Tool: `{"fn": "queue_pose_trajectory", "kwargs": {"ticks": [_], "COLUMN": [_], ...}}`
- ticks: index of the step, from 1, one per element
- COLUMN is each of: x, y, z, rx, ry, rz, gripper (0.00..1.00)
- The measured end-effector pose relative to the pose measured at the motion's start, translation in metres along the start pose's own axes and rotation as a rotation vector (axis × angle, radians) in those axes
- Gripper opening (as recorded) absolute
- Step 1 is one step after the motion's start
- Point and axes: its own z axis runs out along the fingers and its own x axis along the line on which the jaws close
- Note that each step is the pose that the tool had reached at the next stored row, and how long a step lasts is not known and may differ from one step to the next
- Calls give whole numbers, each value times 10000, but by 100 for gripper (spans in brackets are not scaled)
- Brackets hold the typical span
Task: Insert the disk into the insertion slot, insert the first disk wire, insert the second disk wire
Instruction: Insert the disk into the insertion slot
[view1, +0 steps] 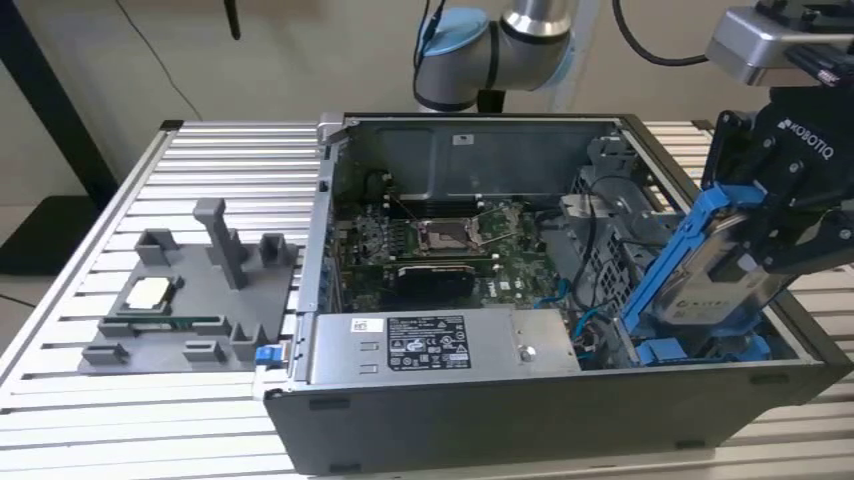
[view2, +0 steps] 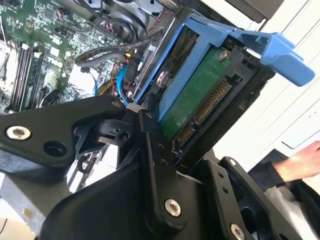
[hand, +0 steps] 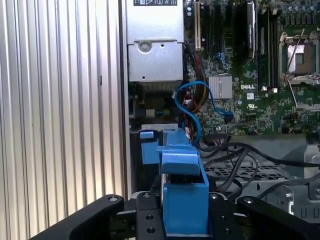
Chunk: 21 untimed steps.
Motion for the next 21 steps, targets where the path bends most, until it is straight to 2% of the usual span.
{"fn": "queue_pose_trajectory", "kwargs": {"ticks": [4, 13, 18, 19, 20, 21], "x": [0, 0, -1, -2, -3, -6], "y": [-19, -44, -46, -46, -45, -43], "z": [42, 203, 211, 211, 204, 184], "rx": [0, 0, 2, 0, 0, 0], "ry": [-6, -6, -4, -5, -4, -8], "rz": [1, 1, -1, -2, -2, -1], "gripper": [33, 33, 33, 34, 40, 40]}}
